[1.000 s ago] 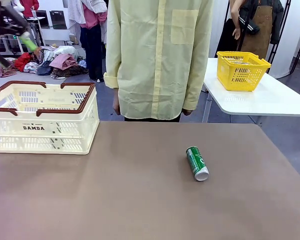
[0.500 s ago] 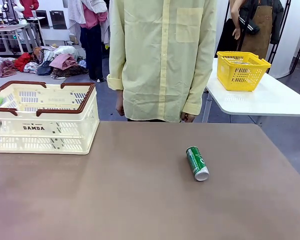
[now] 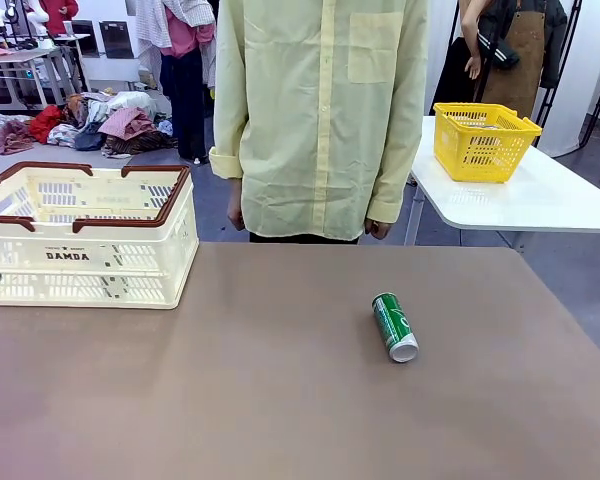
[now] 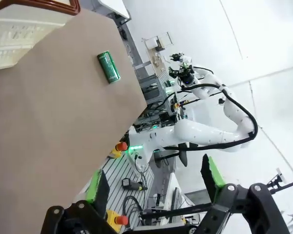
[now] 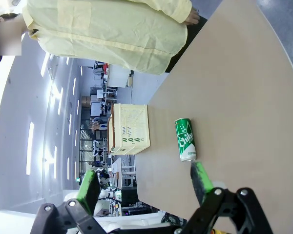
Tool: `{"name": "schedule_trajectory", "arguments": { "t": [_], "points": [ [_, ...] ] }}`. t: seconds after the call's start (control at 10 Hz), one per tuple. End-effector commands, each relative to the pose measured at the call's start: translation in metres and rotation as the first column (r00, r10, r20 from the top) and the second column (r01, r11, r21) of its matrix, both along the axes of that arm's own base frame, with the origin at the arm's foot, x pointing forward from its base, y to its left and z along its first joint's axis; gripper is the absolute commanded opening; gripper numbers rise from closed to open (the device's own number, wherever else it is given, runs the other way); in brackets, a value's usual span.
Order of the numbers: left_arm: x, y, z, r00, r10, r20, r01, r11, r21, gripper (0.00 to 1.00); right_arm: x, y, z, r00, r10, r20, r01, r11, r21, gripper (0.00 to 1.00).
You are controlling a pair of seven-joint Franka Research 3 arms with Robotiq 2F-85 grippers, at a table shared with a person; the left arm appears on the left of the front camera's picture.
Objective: Place the drinks into the Shopping basket.
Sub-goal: Pick up one drink and place it into the Shopping basket.
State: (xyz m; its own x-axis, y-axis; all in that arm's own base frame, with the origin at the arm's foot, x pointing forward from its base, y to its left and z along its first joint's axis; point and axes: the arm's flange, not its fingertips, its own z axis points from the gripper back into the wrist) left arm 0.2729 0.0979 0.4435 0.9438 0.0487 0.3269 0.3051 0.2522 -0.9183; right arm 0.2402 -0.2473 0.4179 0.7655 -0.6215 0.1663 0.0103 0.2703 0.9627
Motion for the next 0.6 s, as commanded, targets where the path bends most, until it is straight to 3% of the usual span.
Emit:
{"name": "schedule_trajectory", "arguments": {
  "t": [0.0,0.5],
  "points": [
    [-0.0098,-0.0029,0.0151,1.0,0.007,0.001,-0.007,1.0,0.023,1.0,-0.0003,-0.0014,0.0016,1.0,0.0,0.017,0.0,1.0,0.008,1.0],
    [-0.0098,-0.0029,0.0151,1.0,0.007,0.001,-0.007,1.0,0.023,1.0,-0.0003,-0.0014,0.0016,1.0,0.0,0.017,0.0,1.0,0.008,1.0]
  ]
}}
